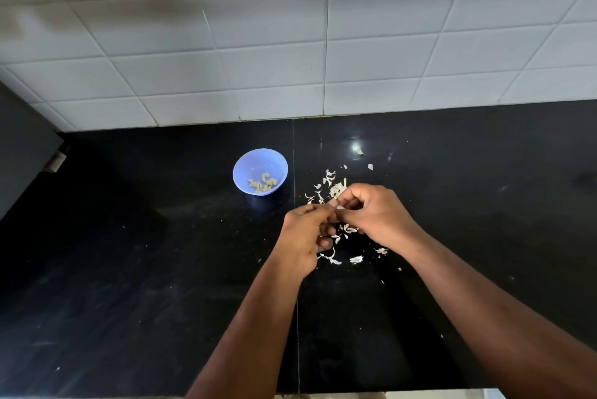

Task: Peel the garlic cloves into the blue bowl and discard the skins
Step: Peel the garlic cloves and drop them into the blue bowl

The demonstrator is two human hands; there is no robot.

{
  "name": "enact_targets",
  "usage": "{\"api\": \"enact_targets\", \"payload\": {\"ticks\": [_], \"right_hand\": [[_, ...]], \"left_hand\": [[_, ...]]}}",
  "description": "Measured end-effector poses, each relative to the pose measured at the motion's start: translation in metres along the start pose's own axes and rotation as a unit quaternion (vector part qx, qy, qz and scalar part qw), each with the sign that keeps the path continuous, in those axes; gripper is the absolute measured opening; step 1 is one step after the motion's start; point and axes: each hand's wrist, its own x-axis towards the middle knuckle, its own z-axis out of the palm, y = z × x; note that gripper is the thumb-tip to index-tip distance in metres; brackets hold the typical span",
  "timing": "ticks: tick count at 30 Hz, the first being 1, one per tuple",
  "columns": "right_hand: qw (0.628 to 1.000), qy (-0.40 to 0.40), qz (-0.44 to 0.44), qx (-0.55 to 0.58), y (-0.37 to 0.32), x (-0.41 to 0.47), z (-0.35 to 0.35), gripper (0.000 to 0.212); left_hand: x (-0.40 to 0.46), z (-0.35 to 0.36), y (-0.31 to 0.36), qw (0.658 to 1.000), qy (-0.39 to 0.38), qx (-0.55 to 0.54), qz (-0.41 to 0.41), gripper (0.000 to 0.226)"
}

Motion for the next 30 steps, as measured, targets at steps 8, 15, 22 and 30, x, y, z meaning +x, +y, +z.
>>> {"api": "enact_targets", "payload": {"ticks": [8, 15, 22, 30], "right_hand": [[0.971, -0.065, 0.07, 0.22, -0.006, -0.005, -0.011, 0.011], [0.912, -0.054, 0.139, 0.382, -0.001, -0.002, -0.006, 0.018], [0.95, 0.024, 0.136, 0.281, 0.007, 0.001, 0.0, 0.009], [0.96, 0.031, 0.151, 0.233, 0.023, -0.002, -0.014, 0.008]], "left_hand": [[0.005, 0.006, -0.002, 0.999, -0.011, -0.03, 0.014, 0.025], [0.009, 0.008, -0.003, 0.999, -0.006, -0.028, 0.046, 0.019], [0.011, 0.009, -0.007, 0.987, 0.037, 0.137, 0.073, 0.015], [0.006, 0.01, -0.015, 0.934, 0.011, 0.335, 0.12, 0.019]]}}
